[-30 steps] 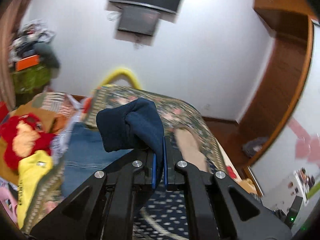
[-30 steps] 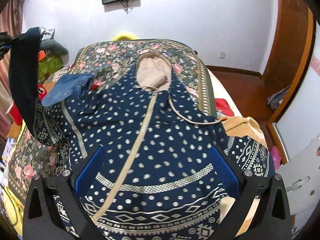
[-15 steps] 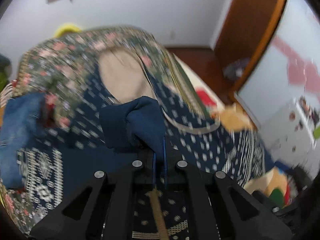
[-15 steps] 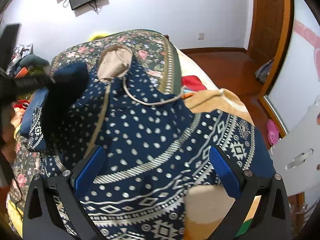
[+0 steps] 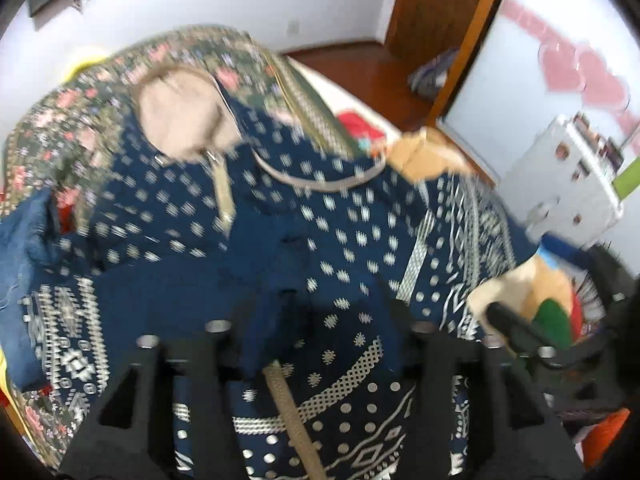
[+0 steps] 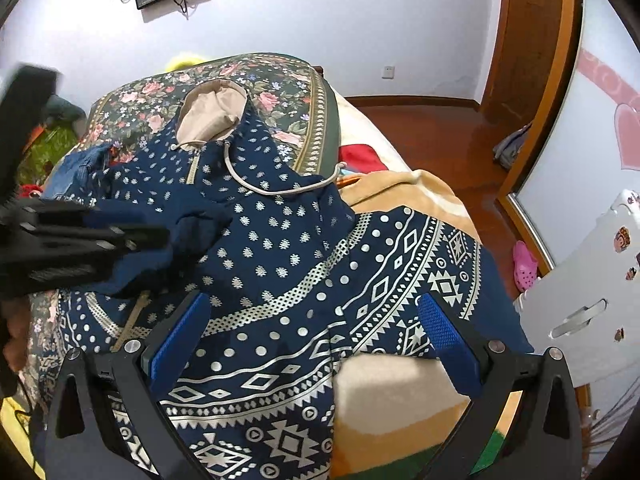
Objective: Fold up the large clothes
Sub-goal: 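Carry the sleeve cuff with the left tool across the garment body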
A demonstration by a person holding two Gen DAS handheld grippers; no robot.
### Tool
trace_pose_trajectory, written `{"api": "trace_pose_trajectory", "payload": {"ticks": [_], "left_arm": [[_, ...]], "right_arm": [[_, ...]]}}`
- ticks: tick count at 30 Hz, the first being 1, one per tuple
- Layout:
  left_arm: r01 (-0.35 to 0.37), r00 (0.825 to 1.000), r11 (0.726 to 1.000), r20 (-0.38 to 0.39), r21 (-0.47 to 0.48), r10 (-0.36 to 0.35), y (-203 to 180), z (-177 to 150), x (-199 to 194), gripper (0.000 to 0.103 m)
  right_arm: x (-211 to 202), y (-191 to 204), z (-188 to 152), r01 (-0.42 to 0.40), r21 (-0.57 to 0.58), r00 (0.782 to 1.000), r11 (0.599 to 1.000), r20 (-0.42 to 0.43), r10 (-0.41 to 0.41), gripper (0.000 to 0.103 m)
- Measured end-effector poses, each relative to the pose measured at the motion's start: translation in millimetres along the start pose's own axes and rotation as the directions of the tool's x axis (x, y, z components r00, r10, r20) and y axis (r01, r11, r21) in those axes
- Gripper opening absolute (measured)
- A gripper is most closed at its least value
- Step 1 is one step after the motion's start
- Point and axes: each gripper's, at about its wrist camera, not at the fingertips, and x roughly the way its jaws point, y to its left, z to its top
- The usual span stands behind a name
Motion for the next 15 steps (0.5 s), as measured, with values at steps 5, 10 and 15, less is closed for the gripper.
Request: {"api": "trace_pose_trajectory", "payload": {"ticks": [5, 10, 15], "left_arm": [[-0.031, 0.994, 0.999, 0.100, -0.027, 0.034, 27.9, -2.0, -51.9, 0.061], [-0.114, 0.981, 0.988, 0.142, -0.104, 0.128, 79.7, -27.4, -84.3, 0.067], [-0.228, 0.967, 0.956, 0.070, -0.182, 0.244, 138.1, -73.9, -81.9, 0.067]], "right_arm": [[-3.9, 16.7, 6.9, -0.007, -0.040, 1.000, 0.999, 0.013, 0.007, 0.103], [0.9, 44.6, 13.8, -0.021, -0.118, 1.000, 0.993, 0.015, 0.023, 0.103], [18.7, 78.0, 22.1, -0.040, -0.206, 0.999, 0.978, -0.002, 0.040, 0.103]]}}
